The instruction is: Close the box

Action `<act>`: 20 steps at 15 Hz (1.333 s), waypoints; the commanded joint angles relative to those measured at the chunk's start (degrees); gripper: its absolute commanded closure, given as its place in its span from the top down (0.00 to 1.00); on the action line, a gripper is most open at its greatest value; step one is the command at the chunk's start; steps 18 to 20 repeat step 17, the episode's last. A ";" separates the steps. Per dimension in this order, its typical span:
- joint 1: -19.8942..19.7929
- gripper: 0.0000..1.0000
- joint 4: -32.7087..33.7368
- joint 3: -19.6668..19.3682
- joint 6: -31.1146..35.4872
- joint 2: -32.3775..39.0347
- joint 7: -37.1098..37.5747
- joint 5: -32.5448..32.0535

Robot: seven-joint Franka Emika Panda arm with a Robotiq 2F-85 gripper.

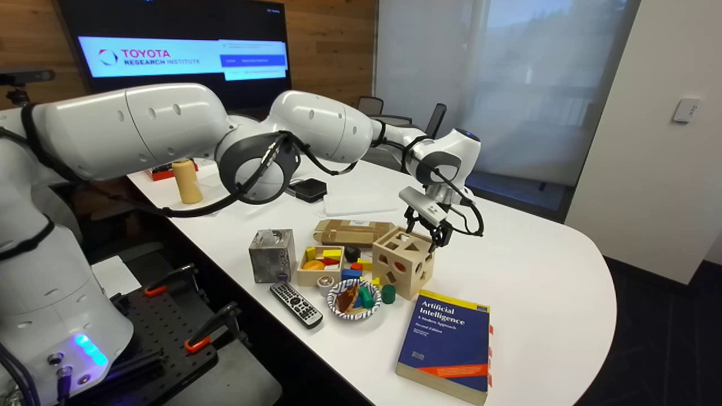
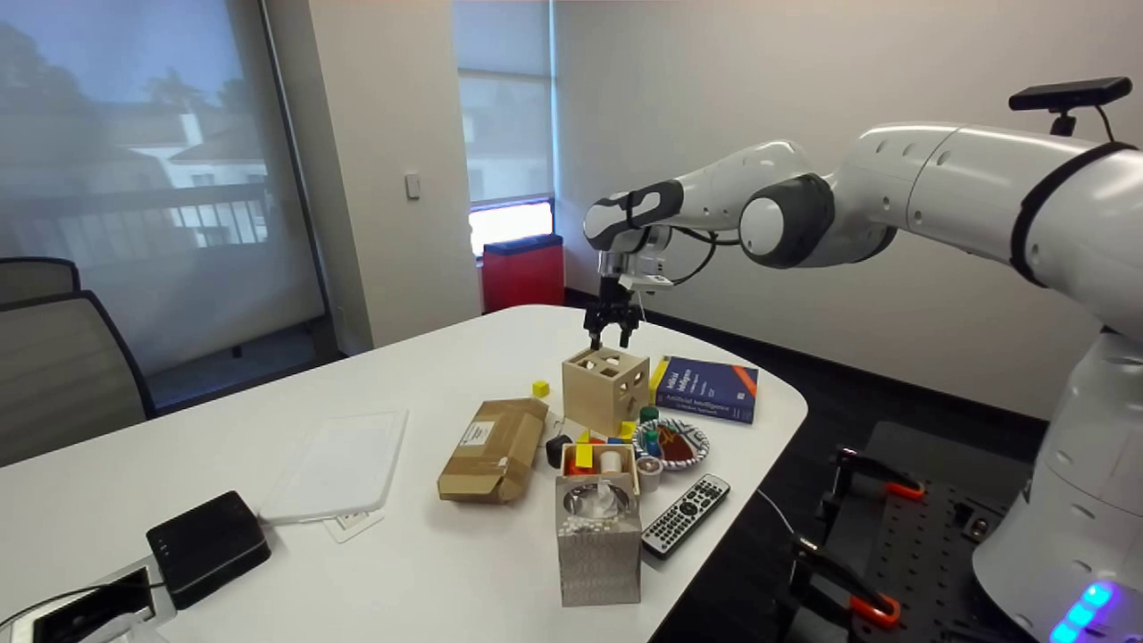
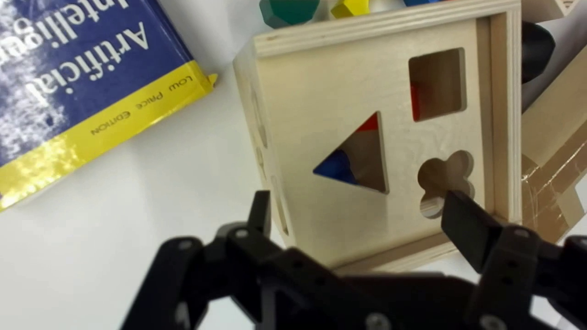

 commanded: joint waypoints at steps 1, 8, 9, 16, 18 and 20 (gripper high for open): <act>0.41 1.00 -0.18 -1.15 -3.06 -4.29 1.60 -0.94; 3.72 1.00 -2.29 -1.60 -12.59 -13.71 8.36 -0.93; 4.19 1.00 -2.59 -1.49 -13.96 -14.62 9.91 -0.77; 7.09 1.00 -2.80 -1.00 -18.13 -18.35 17.22 -0.32; 7.39 1.00 -2.85 -1.04 -18.38 -18.74 17.49 -0.41; 7.39 1.00 -2.85 -1.04 -18.38 -18.74 17.49 -0.41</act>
